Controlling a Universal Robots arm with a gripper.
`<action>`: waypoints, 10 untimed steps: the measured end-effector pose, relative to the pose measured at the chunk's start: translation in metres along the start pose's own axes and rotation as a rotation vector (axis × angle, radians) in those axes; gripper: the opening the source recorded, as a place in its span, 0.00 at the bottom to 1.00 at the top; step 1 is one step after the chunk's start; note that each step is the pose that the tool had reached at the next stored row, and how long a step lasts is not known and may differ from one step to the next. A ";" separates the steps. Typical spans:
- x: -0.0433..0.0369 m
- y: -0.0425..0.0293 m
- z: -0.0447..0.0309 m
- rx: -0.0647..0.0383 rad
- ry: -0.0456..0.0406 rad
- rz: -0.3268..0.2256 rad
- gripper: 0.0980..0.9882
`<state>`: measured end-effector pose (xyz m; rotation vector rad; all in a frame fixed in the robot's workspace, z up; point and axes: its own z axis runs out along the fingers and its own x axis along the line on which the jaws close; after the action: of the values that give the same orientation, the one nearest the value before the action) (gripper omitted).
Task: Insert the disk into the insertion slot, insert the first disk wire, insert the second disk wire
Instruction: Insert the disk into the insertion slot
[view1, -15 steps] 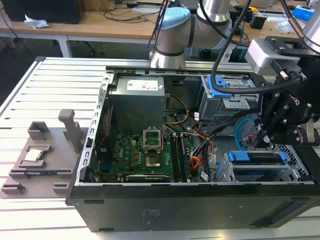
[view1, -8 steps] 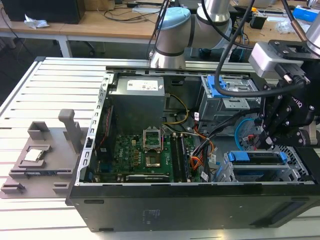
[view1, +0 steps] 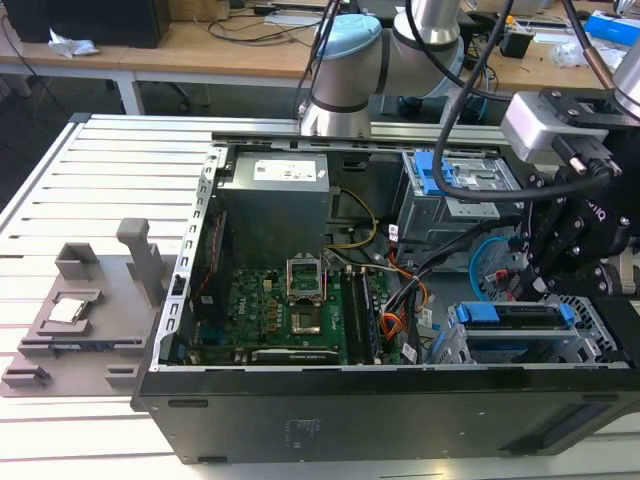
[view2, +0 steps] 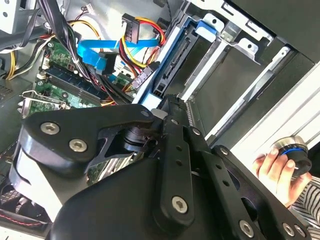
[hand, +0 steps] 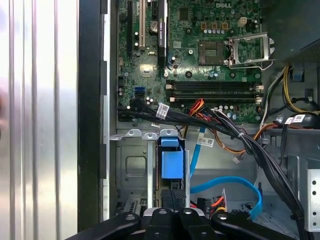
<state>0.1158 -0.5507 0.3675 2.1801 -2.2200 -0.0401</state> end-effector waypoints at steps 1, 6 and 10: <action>0.0000 -0.0003 0.0009 0.000 0.0000 0.000 0.01; -0.0001 -0.0020 0.0073 0.000 -0.0001 0.000 0.01; -0.0001 -0.0028 0.0126 0.000 0.0000 0.000 0.01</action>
<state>0.1181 -0.5507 0.3548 2.1801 -2.2199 -0.0401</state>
